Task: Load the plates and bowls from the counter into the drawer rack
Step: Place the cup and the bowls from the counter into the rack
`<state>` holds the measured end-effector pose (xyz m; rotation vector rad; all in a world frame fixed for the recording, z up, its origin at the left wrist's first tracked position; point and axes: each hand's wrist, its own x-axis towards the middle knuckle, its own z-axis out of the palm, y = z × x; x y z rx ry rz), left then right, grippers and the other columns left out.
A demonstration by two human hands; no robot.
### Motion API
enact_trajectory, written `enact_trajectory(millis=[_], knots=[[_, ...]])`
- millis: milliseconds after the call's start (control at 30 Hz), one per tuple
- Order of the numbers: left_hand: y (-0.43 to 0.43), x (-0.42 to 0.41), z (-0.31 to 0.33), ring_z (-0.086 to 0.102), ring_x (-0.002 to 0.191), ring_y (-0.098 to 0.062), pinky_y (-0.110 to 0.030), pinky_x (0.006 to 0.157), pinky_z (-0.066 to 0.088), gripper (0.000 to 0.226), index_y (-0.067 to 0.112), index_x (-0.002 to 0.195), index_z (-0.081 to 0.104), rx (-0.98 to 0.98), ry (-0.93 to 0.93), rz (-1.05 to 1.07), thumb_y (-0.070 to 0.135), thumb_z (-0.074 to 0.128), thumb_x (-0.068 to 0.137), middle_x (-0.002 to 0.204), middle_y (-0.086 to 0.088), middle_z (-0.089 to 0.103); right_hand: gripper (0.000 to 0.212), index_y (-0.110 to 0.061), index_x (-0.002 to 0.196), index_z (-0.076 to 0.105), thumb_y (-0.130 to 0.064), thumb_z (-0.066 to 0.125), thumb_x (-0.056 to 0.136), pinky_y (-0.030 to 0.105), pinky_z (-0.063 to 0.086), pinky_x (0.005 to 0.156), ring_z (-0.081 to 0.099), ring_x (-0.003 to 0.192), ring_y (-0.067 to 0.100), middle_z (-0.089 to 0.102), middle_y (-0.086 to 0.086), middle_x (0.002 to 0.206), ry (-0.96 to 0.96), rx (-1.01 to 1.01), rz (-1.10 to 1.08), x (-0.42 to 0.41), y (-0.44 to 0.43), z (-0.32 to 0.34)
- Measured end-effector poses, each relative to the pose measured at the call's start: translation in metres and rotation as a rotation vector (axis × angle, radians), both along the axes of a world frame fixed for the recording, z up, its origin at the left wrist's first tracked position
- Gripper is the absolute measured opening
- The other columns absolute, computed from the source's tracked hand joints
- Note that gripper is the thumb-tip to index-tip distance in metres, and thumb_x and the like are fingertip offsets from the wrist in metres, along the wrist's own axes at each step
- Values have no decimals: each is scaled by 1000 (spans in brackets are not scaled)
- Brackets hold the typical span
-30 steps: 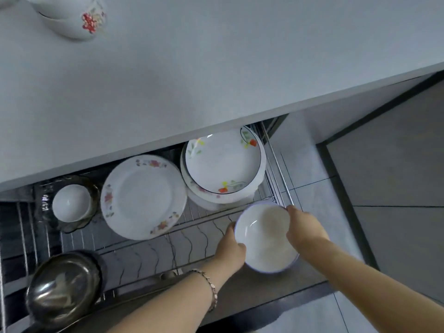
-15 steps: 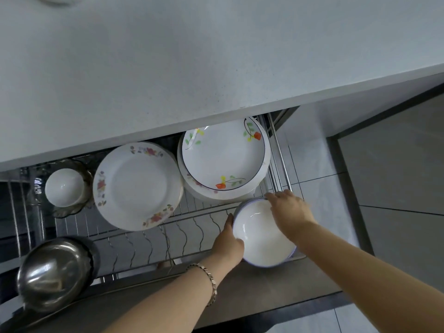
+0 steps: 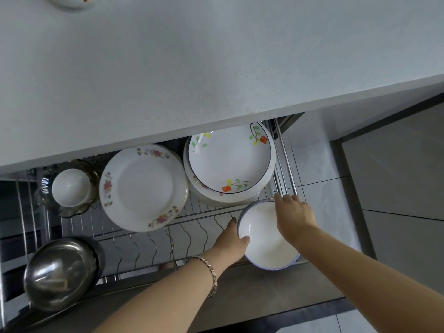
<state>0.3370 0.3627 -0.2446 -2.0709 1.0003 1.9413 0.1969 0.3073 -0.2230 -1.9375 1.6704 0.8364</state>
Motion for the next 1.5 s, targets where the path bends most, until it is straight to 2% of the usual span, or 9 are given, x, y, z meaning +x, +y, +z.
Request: enact_trajectory(millis=[233,467,567,700,900,1033,1200,1333,1500], knots=[[-17,62,67,62,104,-15,-26,89,49,24,17,112,61,-406,-100,-99,20,46,93,114,-2,67,36,-19,123,55,-17,43,89,33,48,91,58,112,29,61,7,122,-281,95,-235,44,-22,66],[-95,181,167,66,89,-19,-28,79,50,16,22,97,66,-701,-292,2,18,51,91,94,1,70,29,-13,110,66,-16,49,87,27,47,89,63,101,25,69,7,111,-664,96,-276,158,-78,168],[-126,243,201,66,95,-26,-34,87,52,20,14,101,66,-759,-366,115,12,51,88,100,-5,71,24,-3,105,64,-13,50,89,30,51,75,62,69,21,69,13,92,-873,119,-516,213,-116,203],[-142,321,220,65,96,-33,-40,87,53,17,14,94,63,-726,-428,225,8,49,86,105,-14,68,18,-3,96,49,-20,48,93,27,49,56,58,56,19,63,15,84,-1034,88,-955,280,-180,228],[-133,389,209,65,95,-31,-31,84,52,17,21,86,59,-649,-421,265,9,47,85,106,-12,68,56,-13,139,34,-33,54,91,43,55,84,54,114,42,37,11,120,-1304,134,-1419,338,-250,204],[-125,415,194,66,93,-34,-42,85,55,19,23,85,54,-615,-358,281,10,41,87,104,-14,68,52,-7,141,31,-26,47,96,45,51,84,54,116,44,39,16,136,-1346,17,-1410,360,-265,179],[-127,418,183,65,100,-33,-40,90,53,25,12,104,61,-611,-301,277,7,42,88,109,-15,66,39,-2,129,40,-5,43,91,43,60,58,60,69,36,50,14,98,-1338,-78,-1406,367,-248,175],[-127,390,190,66,89,-28,-24,64,45,32,16,120,51,-601,-183,315,15,47,88,84,2,59,24,-6,109,42,-2,40,86,38,57,68,64,62,35,53,15,85,-1244,39,-1326,342,-196,180],[-110,332,222,65,70,-20,-36,72,53,28,28,101,54,-493,149,414,49,45,84,94,-1,59,13,-5,89,52,-1,40,84,34,62,54,70,61,39,62,24,84,-1165,270,-1262,292,-100,193]])
